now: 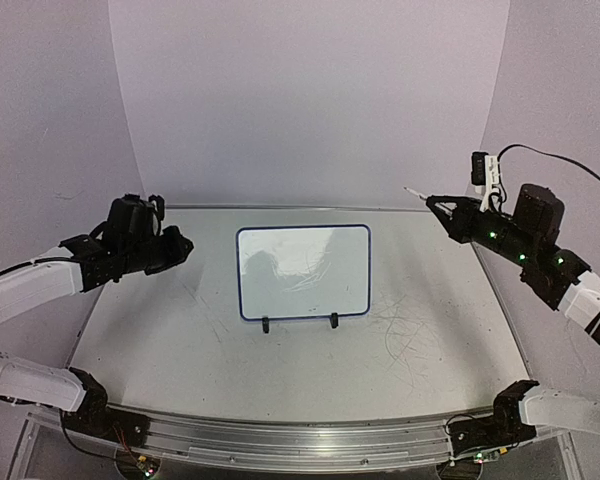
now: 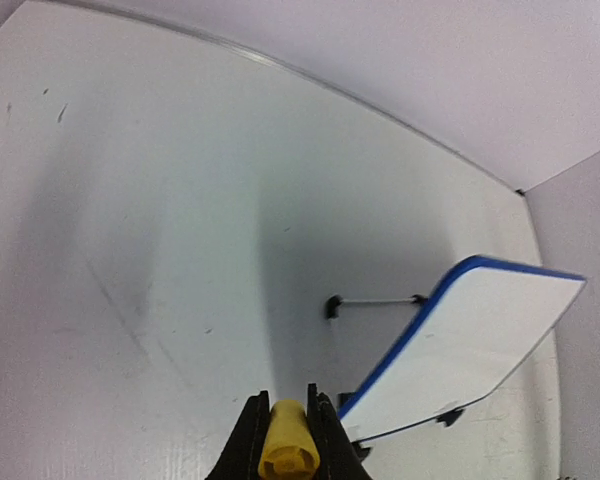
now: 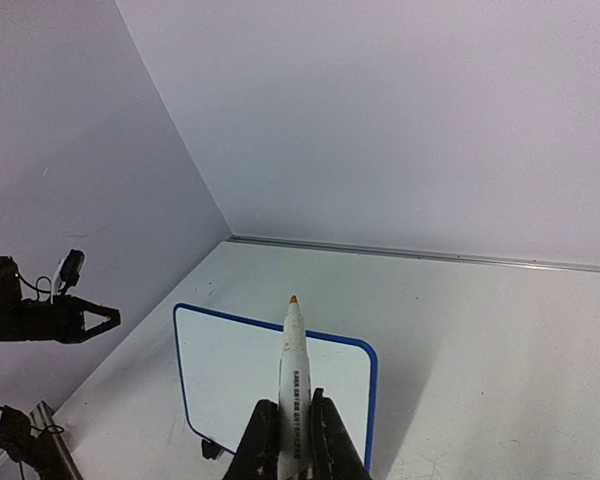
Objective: Write a sentence on the whiteboard
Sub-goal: Place the pen cap at the center of the board.
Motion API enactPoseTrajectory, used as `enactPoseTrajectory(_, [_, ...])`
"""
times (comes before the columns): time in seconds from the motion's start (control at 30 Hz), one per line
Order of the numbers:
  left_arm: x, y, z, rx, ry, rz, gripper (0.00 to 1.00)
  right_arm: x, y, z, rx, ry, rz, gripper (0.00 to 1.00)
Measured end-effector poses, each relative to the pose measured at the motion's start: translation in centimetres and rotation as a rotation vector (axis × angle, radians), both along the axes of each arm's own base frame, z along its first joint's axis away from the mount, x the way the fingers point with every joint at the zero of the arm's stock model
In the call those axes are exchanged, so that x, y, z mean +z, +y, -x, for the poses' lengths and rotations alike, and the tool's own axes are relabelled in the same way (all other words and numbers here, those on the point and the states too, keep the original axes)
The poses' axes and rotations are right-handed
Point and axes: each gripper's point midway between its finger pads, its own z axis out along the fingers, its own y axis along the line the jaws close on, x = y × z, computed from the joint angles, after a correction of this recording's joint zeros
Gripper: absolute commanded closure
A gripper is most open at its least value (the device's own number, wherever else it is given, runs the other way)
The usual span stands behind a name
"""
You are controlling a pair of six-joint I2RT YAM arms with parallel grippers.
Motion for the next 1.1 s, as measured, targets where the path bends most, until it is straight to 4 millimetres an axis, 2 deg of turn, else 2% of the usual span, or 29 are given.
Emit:
enactPoseTrajectory(0.1, [-4.6, 0.8, 0.9, 0.015, 0.118, -0.077, 1.0, -0.2, -0.1, -0.3, -0.01, 0.0, 0.018, 1.0])
enactPoseTrajectory(0.27, [-9.8, 0.9, 2.4, 0.003, 0.234, -0.09, 1.0, -0.1, -0.1, -0.4, -0.012, -0.007, 0.025, 1.0])
enactPoseTrajectory(0.53, [-15.5, 1.1, 3.3, 0.009, 0.383, -0.147, 1.0, 0.1, 0.0, -0.4, -0.007, -0.014, 0.021, 1.0])
enactPoseTrajectory(0.7, [-16.5, 0.8, 3.7, -0.007, 0.403, -0.171, 0.97, 0.3, 0.0, -0.4, -0.007, -0.017, 0.015, 1.0])
enactPoseTrajectory(0.93, [-16.6, 0.4, 3.1, -0.02, 0.369, -0.196, 0.81, 0.2, 0.1, -0.3, -0.001, -0.013, 0.001, 1.0])
enactPoseTrajectory(1.1, [-16.0, -0.1, 2.1, -0.017, 0.307, -0.188, 0.8, -0.2, 0.2, -0.4, 0.002, -0.002, -0.003, 1.0])
